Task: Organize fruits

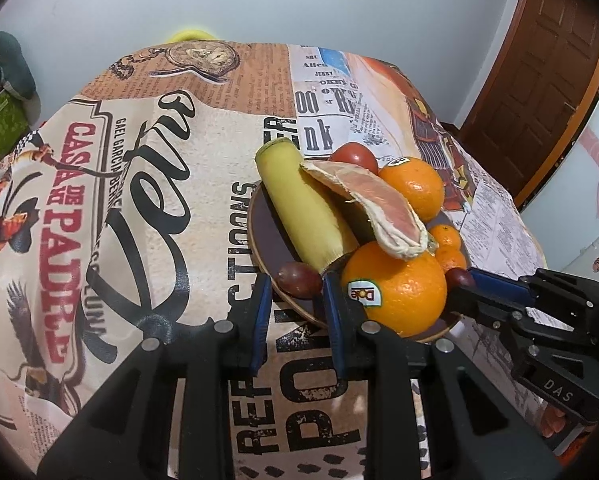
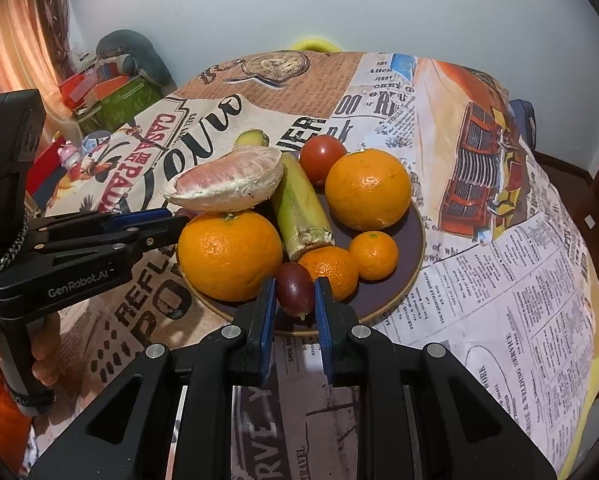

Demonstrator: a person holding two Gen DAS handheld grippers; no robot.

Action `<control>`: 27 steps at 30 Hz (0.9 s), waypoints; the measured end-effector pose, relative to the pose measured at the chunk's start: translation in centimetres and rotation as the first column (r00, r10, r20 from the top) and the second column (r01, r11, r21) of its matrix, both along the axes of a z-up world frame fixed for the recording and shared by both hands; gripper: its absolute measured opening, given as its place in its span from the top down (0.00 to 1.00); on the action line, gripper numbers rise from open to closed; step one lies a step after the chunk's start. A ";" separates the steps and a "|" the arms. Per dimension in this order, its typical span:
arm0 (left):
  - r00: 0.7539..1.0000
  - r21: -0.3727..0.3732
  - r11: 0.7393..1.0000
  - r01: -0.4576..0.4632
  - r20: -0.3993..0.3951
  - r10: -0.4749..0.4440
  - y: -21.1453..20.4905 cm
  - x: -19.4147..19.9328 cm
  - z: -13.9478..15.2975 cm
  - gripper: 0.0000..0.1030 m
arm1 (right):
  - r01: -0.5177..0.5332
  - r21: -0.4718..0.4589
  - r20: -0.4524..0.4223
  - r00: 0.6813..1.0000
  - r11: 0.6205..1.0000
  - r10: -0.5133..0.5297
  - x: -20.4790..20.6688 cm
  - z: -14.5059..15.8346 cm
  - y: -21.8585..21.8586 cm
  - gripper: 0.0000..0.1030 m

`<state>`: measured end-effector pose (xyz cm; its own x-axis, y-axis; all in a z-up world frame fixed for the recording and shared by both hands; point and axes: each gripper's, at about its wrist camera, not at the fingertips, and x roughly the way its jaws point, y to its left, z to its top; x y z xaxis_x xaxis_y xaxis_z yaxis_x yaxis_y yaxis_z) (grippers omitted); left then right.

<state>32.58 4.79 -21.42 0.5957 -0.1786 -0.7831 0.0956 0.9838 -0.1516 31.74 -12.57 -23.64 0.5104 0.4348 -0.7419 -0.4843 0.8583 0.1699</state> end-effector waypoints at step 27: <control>0.878 0.039 0.992 -0.119 0.470 0.086 -2.1 -17.2 20.1 0.75 | 0.035 0.174 0.359 0.928 0.984 -0.097 -11.9 17.1 -5.9 0.80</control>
